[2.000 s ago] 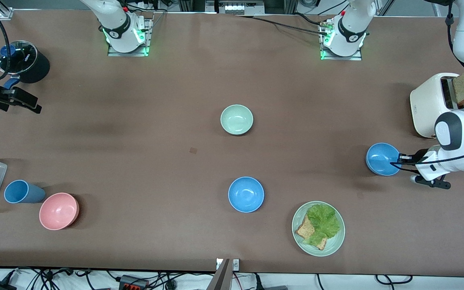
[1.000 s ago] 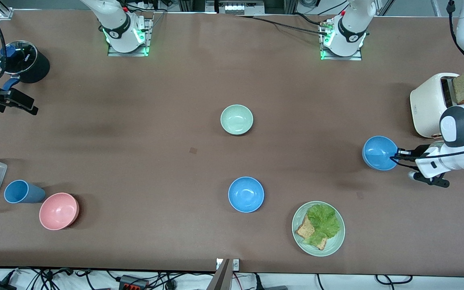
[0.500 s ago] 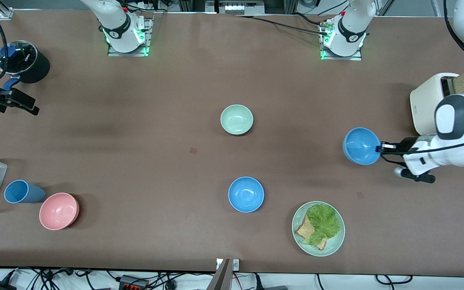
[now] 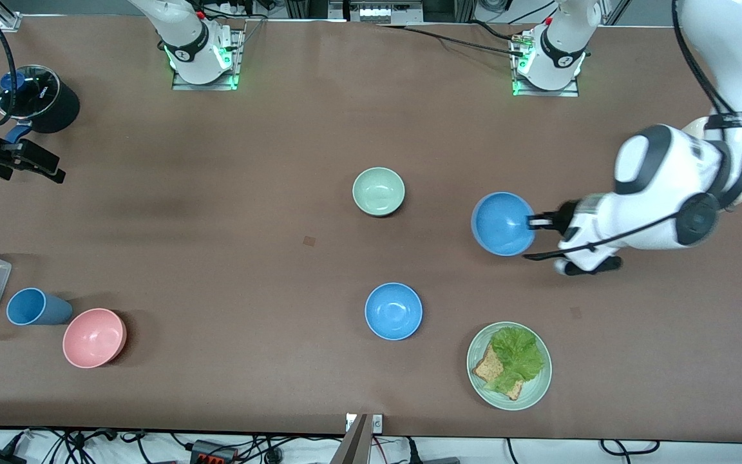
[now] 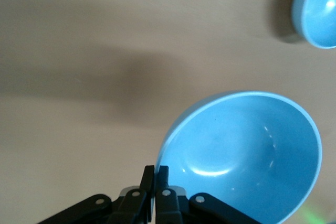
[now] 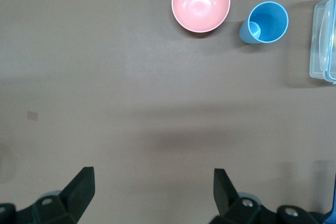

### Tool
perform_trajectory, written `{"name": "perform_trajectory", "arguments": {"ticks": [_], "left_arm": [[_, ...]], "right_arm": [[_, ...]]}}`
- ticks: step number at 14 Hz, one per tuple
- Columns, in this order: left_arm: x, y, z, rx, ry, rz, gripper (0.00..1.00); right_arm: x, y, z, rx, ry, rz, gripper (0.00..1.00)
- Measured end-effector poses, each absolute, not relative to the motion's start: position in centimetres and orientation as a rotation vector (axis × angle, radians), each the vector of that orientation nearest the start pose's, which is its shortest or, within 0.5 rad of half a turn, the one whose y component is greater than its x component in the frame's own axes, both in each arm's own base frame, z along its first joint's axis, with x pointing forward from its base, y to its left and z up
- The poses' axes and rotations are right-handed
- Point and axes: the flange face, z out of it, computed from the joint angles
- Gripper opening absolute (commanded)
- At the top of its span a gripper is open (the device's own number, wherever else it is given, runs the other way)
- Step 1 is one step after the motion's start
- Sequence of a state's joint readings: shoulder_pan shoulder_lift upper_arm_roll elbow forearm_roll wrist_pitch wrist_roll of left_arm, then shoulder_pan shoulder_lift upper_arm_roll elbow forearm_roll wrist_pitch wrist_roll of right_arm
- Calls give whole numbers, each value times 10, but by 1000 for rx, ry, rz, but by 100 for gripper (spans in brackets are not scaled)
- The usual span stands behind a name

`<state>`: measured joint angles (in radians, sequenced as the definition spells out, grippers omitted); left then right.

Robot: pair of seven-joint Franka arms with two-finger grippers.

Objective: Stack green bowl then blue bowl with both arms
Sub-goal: 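Carry the blue bowl over the green bowl with the left gripper, then lower the blue bowl into the green bowl and open the left gripper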

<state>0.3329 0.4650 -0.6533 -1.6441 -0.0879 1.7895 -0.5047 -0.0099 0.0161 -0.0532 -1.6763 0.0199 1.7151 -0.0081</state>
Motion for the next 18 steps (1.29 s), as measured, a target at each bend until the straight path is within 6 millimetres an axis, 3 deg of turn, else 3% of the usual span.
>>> {"name": "perform_trajectory", "arguments": {"ticks": [3,7,11,18], "left_arm": [[597,-234,378,-3265,-662,584,0],[562,-310,340,-3189,-930,577,0],[532,-347,327,-3122,-1176,586,0],[491,-385,307,-3073,-1297,586,0]], "right_arm": [[569,-24,583,-3122,59,-53,100],[569,-24,585,-3122,59,-54,100],[568,-25,583,-3122,61,-37,100],[567,-24,582,-3136,49,-31,100]]}}
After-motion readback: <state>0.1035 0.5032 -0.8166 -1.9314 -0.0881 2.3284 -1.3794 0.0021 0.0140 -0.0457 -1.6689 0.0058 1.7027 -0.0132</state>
